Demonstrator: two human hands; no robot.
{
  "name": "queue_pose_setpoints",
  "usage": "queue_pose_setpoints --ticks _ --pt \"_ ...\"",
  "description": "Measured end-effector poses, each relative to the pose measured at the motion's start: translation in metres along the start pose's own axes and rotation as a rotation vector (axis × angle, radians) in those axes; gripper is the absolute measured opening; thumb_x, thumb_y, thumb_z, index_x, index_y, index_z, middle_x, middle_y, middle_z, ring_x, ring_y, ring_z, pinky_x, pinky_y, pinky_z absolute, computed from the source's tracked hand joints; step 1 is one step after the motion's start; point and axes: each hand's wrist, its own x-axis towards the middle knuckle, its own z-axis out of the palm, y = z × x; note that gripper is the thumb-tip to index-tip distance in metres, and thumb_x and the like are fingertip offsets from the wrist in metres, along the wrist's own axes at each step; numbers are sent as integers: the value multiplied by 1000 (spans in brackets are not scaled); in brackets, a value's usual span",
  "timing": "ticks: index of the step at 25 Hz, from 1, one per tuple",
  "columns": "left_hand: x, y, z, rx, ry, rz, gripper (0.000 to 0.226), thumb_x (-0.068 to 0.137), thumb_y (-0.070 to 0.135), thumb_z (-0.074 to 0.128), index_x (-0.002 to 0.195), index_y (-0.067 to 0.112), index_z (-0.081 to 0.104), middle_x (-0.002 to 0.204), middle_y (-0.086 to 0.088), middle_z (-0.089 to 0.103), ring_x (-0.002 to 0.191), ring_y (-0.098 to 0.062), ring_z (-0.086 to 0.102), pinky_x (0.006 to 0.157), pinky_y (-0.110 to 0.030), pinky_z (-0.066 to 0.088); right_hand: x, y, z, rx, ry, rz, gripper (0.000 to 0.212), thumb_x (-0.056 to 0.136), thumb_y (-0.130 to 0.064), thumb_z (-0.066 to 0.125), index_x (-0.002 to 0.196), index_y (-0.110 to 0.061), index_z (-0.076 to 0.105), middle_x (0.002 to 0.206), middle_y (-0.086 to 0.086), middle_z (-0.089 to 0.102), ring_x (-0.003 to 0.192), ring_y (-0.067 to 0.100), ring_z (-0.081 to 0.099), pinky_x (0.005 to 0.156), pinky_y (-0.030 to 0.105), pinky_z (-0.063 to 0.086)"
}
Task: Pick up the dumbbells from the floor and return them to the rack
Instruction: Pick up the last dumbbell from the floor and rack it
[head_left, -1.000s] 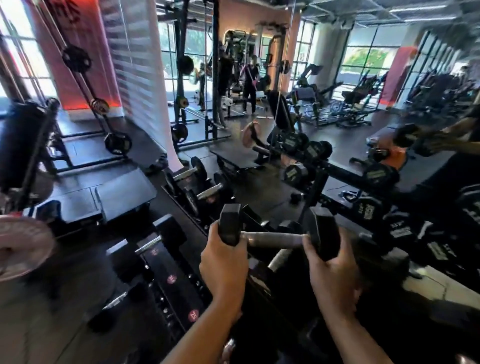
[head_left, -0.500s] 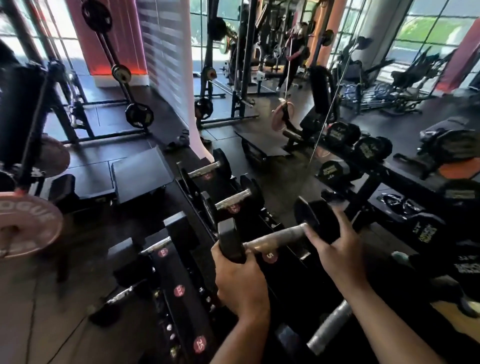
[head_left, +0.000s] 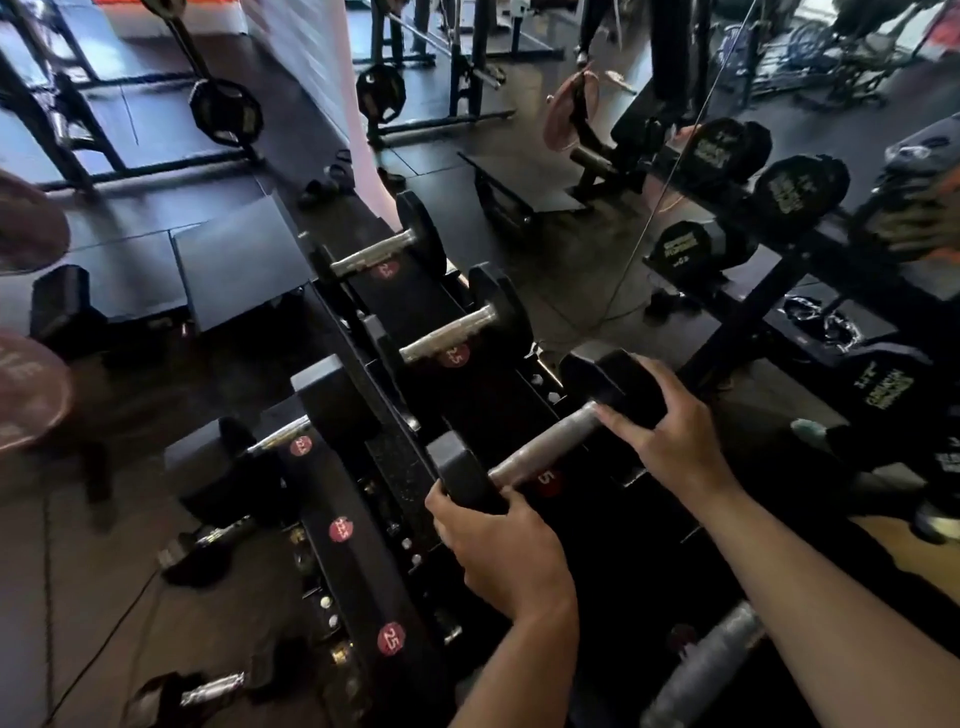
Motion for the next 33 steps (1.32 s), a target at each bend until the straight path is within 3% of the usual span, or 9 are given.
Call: queue_pose_setpoints --ticks 2,5,8,13,16,18,23,28,33 --pt "3 -12 6 25 10 -5 51 87 19 73 127 27 43 111 6 59 77 -6 63 60 -20 39 -3 18 12 21 -5 28 53 82 -26 82 129 -30 60 116 -23 66 110 -8 60 93 15 48" --pt "0 -26 9 27 30 -14 54 86 20 74 127 32 41 113 10 56 75 3 58 60 -13 33 -5 34 18 27 -35 30 52 82 -26 81 128 -36 58 116 -20 67 110 -2 63 90 18 50" --pt "-8 -30 9 15 37 -21 57 86 22 74 130 35 40 119 11 55 78 9 58 62 -12 33 -4 39 13 9 -68 82 48 78 -22 82 116 -40 57 104 -20 68 99 -2 65 80 17 53" --pt "-8 -35 11 6 50 -13 56 87 23 72 133 32 41 124 7 57 92 -9 62 65 -13 35 5 39 9 -72 -106 81 47 72 -26 84 102 -33 49 90 -12 68 83 -3 66 68 12 52" --pt "-7 -34 13 -10 63 -17 55 88 24 71 133 34 39 123 7 58 95 -12 65 74 -23 41 6 38 12 -70 -62 71 45 74 -45 81 101 -30 49 88 -13 67 81 -3 66 66 12 50" --pt "-9 -36 14 -19 77 -21 57 88 24 70 134 36 38 124 6 59 96 -11 65 76 -21 41 5 38 14 -54 -59 80 47 76 -54 77 107 -30 51 92 -14 68 84 -2 66 70 16 53" --pt "-9 -36 16 -66 108 4 71 88 20 71 143 46 34 130 9 62 103 -6 64 62 3 35 3 39 14 -51 -46 57 54 79 -49 75 128 -36 56 106 -16 68 99 4 66 87 24 55" --pt "-9 -36 16 -94 111 -4 72 86 18 74 142 43 38 132 6 59 112 -13 62 75 -10 38 6 42 13 -41 -73 87 52 78 -48 76 125 -34 57 104 -16 67 98 6 66 88 30 56" --pt "-10 -35 7 -113 5 8 75 84 21 77 142 44 36 137 7 55 109 -5 57 67 -6 36 7 41 13 -38 -102 108 51 77 -55 72 122 -40 55 101 -16 67 98 6 66 85 29 56"
